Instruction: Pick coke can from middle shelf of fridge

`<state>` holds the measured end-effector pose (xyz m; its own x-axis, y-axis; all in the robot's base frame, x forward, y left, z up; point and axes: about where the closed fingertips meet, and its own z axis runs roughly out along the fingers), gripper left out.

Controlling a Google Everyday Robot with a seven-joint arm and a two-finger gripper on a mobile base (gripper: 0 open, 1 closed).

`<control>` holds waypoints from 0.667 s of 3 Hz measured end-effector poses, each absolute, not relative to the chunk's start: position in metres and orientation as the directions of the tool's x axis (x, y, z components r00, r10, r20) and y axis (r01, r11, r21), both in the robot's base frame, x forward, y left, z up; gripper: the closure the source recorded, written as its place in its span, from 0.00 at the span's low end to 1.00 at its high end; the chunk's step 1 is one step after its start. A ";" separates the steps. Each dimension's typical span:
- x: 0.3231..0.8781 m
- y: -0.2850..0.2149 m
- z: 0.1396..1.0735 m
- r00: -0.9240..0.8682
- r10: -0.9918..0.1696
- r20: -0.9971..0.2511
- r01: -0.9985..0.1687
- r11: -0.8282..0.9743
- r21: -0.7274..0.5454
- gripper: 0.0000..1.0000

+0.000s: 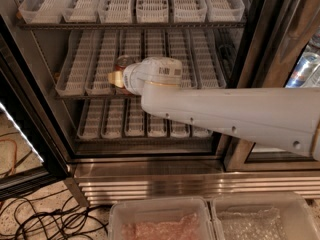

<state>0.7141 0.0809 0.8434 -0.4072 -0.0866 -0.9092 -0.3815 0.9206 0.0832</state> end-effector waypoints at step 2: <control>0.735 0.084 0.842 -0.367 -0.100 -0.925 -0.381 0.923 0.051 0.23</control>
Offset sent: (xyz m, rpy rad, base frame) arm 0.0310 0.0035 -0.0079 0.1053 -0.0164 -0.0711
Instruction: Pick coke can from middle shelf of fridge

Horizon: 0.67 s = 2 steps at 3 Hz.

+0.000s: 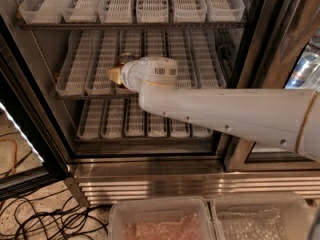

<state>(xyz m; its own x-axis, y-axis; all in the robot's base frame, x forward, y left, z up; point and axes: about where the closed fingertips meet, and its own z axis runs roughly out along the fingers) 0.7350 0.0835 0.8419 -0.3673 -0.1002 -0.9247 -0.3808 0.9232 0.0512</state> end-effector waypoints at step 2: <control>0.740 0.086 0.844 -0.312 -0.130 -0.941 -0.402 0.915 0.007 0.65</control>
Offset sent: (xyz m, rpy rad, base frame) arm 0.0048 0.0023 0.0013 -0.0192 -0.0454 0.0180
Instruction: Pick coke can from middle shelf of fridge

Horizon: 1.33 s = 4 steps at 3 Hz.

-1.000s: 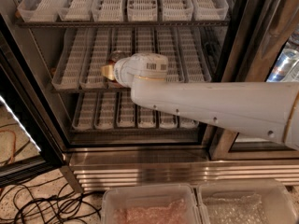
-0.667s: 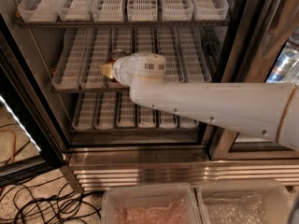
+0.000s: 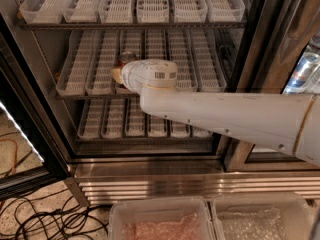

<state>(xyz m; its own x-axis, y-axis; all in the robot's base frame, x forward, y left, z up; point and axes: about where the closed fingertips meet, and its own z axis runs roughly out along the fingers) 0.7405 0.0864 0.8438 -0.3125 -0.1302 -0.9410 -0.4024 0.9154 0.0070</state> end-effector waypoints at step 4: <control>0.729 0.079 0.891 -0.243 -0.154 -0.958 -0.428 0.903 -0.037 1.00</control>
Offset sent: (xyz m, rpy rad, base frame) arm -0.0063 -0.0011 0.0235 0.0548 0.0115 0.0352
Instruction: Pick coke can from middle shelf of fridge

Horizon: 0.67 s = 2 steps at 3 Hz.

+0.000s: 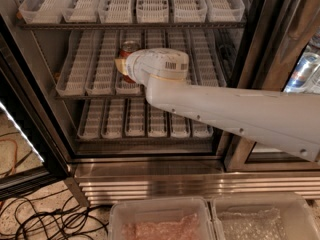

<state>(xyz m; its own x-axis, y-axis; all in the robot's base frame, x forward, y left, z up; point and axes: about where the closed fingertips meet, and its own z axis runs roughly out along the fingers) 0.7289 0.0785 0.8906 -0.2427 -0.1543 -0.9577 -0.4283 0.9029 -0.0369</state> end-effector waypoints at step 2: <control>0.693 0.080 0.889 -0.271 -0.217 -0.938 -0.474 0.878 -0.066 1.00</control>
Offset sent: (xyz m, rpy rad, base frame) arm -0.0797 -0.0086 -0.0115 0.0624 0.3062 0.0517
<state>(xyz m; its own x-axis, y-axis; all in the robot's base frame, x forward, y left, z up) 0.6934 0.0795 0.8889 -0.2712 -0.2171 -0.9377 -0.4741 0.8780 -0.0661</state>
